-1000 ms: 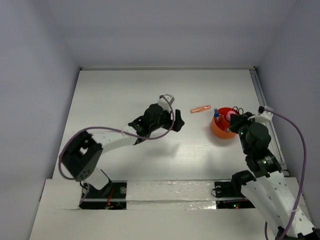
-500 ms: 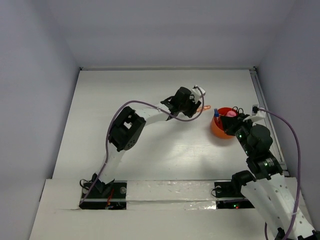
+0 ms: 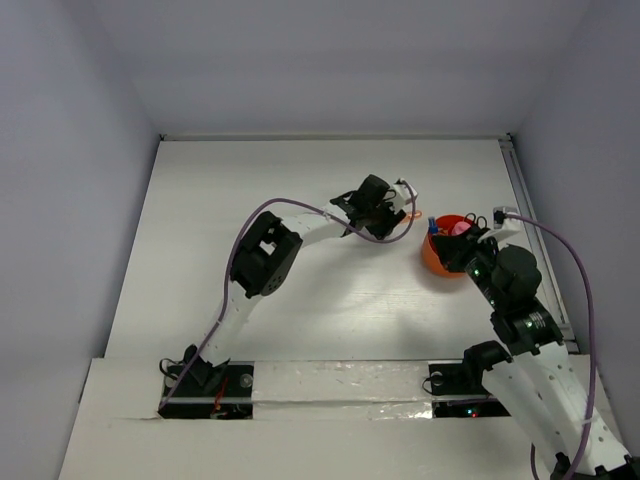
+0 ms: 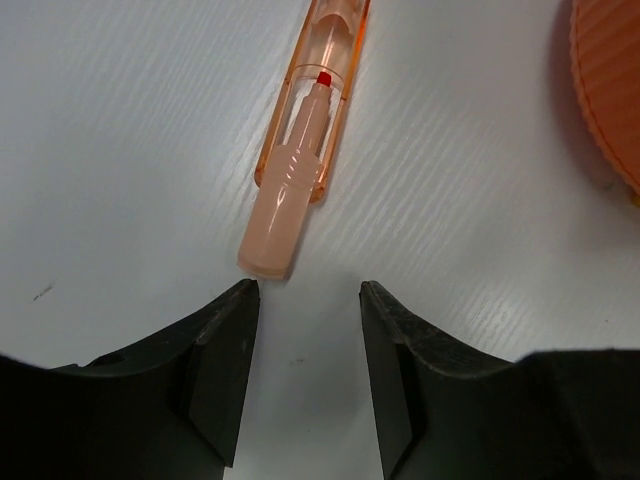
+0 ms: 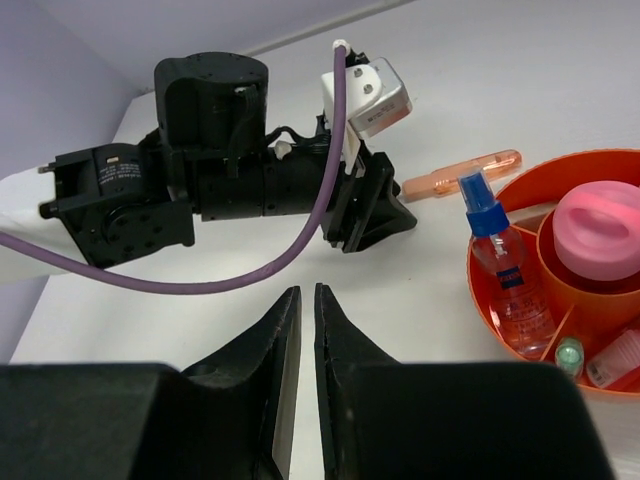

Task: Sort the stationery into containers
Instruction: Pick up the stationery from the center of the board.

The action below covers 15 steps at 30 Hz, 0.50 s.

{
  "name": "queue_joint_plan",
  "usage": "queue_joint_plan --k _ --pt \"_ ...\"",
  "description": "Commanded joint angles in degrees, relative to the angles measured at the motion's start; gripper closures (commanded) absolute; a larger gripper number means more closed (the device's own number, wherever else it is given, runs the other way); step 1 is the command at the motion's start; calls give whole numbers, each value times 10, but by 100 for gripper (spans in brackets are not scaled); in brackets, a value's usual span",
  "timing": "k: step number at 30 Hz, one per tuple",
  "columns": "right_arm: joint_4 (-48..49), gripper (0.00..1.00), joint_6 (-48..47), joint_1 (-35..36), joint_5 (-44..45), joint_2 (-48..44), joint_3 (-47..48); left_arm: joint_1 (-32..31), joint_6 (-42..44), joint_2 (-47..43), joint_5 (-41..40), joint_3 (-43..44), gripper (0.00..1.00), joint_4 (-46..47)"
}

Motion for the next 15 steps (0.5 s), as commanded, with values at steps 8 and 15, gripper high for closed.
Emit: queue_joint_plan --k 8,15 --pt "25 83 -14 -4 -29 11 3 -1 43 29 -24 62 53 -40" --pt "31 83 -12 -4 -31 21 1 -1 58 43 -13 83 42 -45"
